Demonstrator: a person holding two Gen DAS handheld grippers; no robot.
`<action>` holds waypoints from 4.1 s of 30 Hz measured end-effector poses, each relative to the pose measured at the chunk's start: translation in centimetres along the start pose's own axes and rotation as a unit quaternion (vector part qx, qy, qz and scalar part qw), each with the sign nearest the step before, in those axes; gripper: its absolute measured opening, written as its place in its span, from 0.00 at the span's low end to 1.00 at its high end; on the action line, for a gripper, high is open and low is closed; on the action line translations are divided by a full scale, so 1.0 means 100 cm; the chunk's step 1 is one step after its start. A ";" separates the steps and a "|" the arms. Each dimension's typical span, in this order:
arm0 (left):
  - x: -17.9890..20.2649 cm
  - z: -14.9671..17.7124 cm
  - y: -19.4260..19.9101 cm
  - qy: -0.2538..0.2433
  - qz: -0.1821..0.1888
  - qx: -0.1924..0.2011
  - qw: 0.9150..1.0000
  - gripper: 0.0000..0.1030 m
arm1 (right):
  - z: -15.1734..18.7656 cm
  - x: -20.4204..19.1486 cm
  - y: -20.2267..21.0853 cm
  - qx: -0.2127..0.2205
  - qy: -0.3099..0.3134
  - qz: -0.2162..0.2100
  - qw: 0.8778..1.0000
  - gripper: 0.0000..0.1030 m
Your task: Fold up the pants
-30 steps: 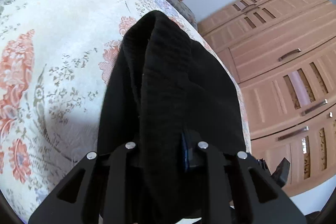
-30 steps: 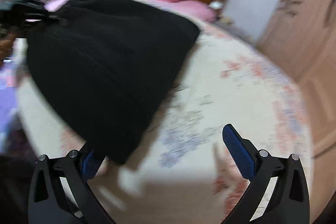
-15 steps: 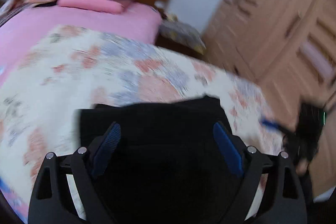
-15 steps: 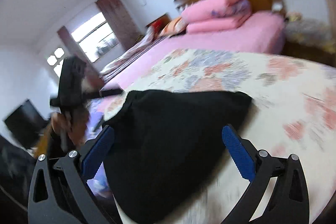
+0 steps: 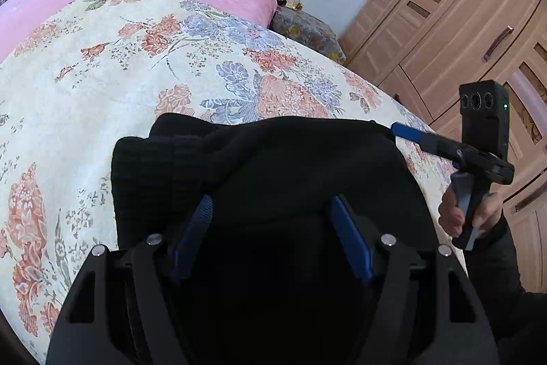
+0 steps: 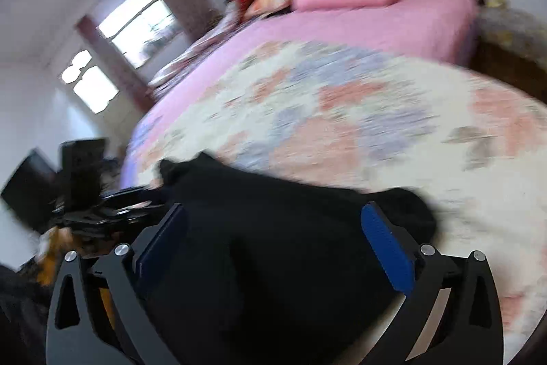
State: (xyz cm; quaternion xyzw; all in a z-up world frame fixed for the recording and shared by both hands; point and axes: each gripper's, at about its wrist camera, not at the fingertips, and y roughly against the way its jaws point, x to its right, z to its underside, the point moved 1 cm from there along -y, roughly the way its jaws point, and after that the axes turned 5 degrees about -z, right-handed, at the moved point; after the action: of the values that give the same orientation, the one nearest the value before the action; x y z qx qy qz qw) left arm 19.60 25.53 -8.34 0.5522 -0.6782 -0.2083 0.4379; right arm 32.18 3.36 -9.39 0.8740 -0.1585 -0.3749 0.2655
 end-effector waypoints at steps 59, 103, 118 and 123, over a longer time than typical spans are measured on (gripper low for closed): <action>0.044 0.079 0.072 -0.111 -0.240 0.153 0.952 0.98 | 0.164 -0.146 -0.007 0.054 0.065 0.277 0.957 0.96; 0.124 0.170 0.118 -0.086 -0.248 0.254 0.931 0.99 | 0.259 -0.221 0.098 0.209 0.110 0.367 0.900 0.96; 0.133 0.181 0.122 -0.103 -0.243 0.273 0.925 0.99 | 0.258 -0.236 0.093 0.218 0.137 0.363 0.896 0.96; 0.133 0.181 0.122 -0.104 -0.243 0.272 0.925 0.99 | 0.258 -0.236 0.093 0.217 0.135 0.362 0.896 0.96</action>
State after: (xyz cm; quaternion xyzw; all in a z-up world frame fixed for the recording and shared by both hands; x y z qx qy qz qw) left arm -2.30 13.19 -3.72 0.7733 -0.5956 -0.1716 0.1338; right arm -3.44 -1.77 -5.41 0.8343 -0.5043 -0.0870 0.2053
